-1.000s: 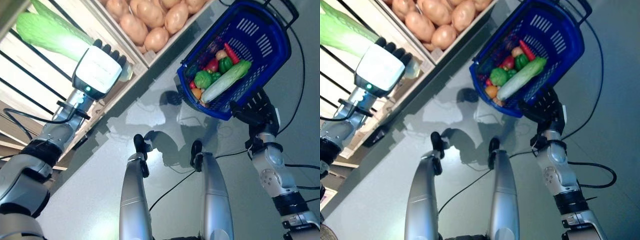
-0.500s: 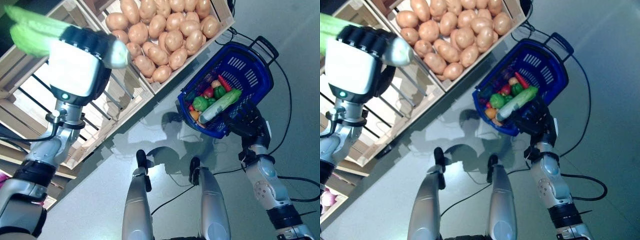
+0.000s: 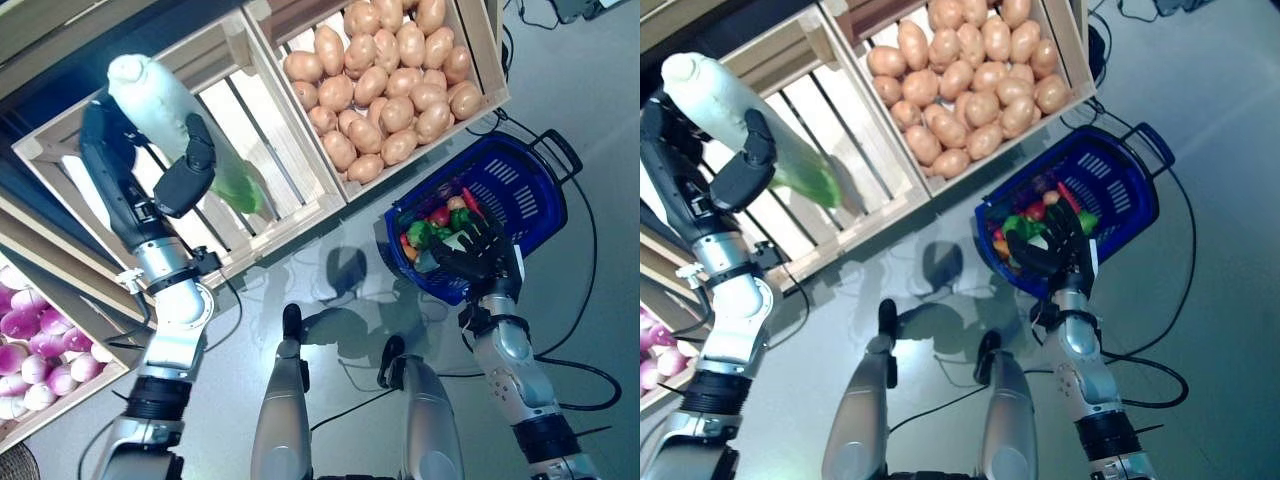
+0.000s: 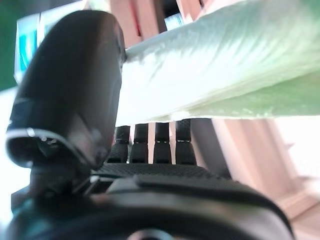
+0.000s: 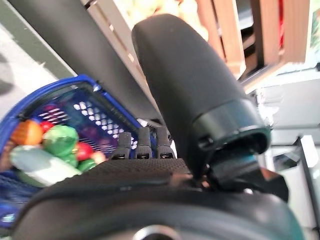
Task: Put vegetables into the basket
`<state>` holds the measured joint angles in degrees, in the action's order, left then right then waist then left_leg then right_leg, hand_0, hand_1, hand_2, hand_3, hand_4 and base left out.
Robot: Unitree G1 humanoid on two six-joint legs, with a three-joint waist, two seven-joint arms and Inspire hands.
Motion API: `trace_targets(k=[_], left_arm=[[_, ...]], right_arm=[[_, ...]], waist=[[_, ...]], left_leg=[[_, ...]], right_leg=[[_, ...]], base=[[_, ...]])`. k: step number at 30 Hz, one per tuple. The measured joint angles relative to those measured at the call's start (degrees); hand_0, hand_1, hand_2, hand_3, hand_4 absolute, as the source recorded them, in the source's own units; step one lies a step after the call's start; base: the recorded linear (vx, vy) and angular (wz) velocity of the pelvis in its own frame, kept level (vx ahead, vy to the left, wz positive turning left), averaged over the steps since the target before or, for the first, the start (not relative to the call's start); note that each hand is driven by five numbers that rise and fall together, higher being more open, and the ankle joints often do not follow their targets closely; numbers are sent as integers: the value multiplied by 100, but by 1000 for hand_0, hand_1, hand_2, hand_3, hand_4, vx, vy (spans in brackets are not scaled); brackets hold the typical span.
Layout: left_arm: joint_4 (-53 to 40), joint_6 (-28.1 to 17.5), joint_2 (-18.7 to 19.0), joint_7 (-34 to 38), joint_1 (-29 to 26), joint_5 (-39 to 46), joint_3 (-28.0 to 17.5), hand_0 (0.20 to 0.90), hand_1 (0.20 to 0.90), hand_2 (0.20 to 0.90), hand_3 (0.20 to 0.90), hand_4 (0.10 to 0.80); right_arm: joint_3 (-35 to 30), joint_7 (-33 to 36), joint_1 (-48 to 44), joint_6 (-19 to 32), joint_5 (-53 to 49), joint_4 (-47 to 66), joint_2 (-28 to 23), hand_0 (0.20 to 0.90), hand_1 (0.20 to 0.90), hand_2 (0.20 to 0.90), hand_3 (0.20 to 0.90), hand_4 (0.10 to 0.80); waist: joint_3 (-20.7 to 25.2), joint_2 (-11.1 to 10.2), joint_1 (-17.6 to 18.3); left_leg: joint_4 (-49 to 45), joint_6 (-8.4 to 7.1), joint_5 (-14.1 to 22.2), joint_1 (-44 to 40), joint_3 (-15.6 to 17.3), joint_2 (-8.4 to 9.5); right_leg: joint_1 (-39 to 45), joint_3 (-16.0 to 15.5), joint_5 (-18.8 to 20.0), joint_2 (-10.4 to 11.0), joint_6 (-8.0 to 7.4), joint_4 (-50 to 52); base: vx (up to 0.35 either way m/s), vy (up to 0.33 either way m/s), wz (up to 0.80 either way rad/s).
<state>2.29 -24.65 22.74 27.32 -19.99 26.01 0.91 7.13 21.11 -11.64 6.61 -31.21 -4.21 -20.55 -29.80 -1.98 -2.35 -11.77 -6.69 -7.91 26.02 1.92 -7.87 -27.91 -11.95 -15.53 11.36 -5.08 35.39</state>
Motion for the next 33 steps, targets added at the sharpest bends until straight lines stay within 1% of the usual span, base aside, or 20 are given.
trace_targets(k=[1, 5, 9, 12, 16, 18, 22, 24, 26, 30, 33], left_arm=[[-1, 1, -87, -449, 11, 622, 117, 300, 300, 300, 300, 400], [-12, 2, -281, -1439, 59, 1837, 461, 300, 300, 300, 300, 400], [-19, 16, -481, -2107, 107, 2711, 615, 300, 300, 300, 300, 400], [-43, 138, -557, -2328, 182, 3094, 605, 300, 300, 300, 300, 400], [-54, 446, -560, -2425, 182, 3113, 601, 300, 300, 300, 300, 400], [-54, 630, -557, -2424, 204, 3093, 603, 300, 300, 300, 300, 400], [-41, 927, -490, -2425, 241, 2906, 610, 300, 300, 300, 300, 400], [-41, 987, -360, -2425, 239, 2733, 634, 300, 300, 300, 300, 400], [-38, 1045, -256, -2424, 238, 2459, 659, 300, 300, 300, 300, 400], [12, 1221, 169, -2426, 222, 1806, 896, 300, 300, 300, 300, 400], [79, 1354, 253, -2423, 222, 1520, 909, 300, 300, 300, 300, 400]], right_arm=[[7, 0, -4, 0, 48, -4, 5, 900, 900, 900, 900, 800], [12, 0, -12, 10, 295, -4, 13, 900, 900, 900, 900, 800], [35, 0, -3, 13, 387, -13, 13, 900, 900, 900, 900, 800], [37, -3, 0, 13, 436, -11, -32, 900, 900, 900, 900, 800], [37, -213, -44, 13, 626, 18, -251, 900, 900, 900, 900, 800], [39, -491, -48, -10, 613, 96, -404, 900, 900, 900, 900, 800], [40, -1139, -54, -231, 595, 446, -700, 900, 900, 900, 900, 800], [79, -1505, -55, -432, 539, 591, -997, 900, 900, 900, 900, 800], [85, -1674, -65, -479, 353, 592, -1077, 900, 900, 900, 900, 800], [266, -1911, -318, -663, 324, 604, -1126, 900, 900, 900, 900, 800], [339, -2246, -504, -855, 322, 627, -1151, 900, 900, 900, 900, 800]], waist=[[0, 0, -10], [1, 0, 2], [2, 3, 46], [7, 15, 40], [13, 30, -4], [12, 30, -17], [11, 27, -21], [10, 26, -22], [10, 23, -16], [8, 13, -20], [7, -7, -41]], left_leg=[[44, 8, -6, -54, 0, 0], [128, 32, 4, -212, 4, 2], [208, 46, 11, -379, 7, 0], [247, 61, 21, -511, 18, -4], [247, 80, 33, -526, 26, -8], [247, 80, 34, -526, 26, -10], [249, 82, 36, -525, 28, -35], [257, 86, 38, -521, 45, -52], [257, 94, 43, -522, 47, -56], [256, 96, 44, -522, 47, -65], [256, 97, 43, -537, 47, -76]], right_leg=[[74, -5, 43, -12, -44, -84], [316, -32, 135, -44, -98, -361], [579, -108, 166, -60, -127, -560], [762, -150, 175, -74, -142, -680], [812, -170, 196, -80, -151, -734], [815, -170, 198, -84, -149, -736], [860, -184, 248, -121, -150, -833], [886, -179, 302, -146, -160, -923], [926, -195, 327, -156, -167, -985], [969, -219, 360, -170, -170, -1048], [1005, -238, 366, -177, -168, -1045]], base=[[0, 0, 0], [0, 0, 0], [45, -23, 5], [7, -33, 6], [-15, -26, 2], [-3, -18, 0], [-8, -36, -1], [-4, -42, -4], [6, -36, 1], [4, -19, 1], [38, -13, 2]])
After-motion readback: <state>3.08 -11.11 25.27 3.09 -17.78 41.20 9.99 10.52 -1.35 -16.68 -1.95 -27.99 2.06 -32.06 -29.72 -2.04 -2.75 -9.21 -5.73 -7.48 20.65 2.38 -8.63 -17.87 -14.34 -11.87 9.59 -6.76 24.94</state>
